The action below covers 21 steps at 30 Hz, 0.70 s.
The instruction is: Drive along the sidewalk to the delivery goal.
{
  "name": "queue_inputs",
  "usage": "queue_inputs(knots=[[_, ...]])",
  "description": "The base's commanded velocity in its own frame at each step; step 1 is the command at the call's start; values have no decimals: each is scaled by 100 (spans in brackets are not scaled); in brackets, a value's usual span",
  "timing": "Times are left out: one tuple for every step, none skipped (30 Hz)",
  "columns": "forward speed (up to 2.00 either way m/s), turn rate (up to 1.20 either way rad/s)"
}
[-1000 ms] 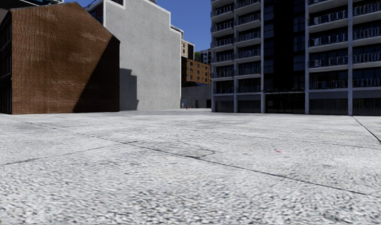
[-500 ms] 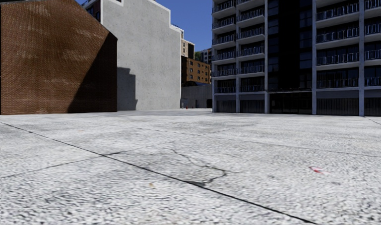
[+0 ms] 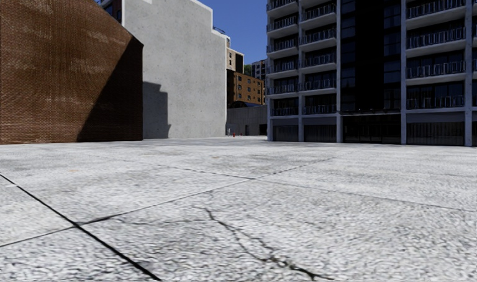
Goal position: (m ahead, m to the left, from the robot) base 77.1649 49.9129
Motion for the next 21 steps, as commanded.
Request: queue_inputs(knots=[[200, 0], [200, 0], [200, 0], [200, 0], [200, 0], [200, 0], [200, 0], [200, 0], [200, 0], [200, 0], [200, 0], [200, 0], [200, 0], [200, 0], [200, 0], [200, 0], [200, 0], [200, 0], [200, 0], [200, 0], [200, 0]])
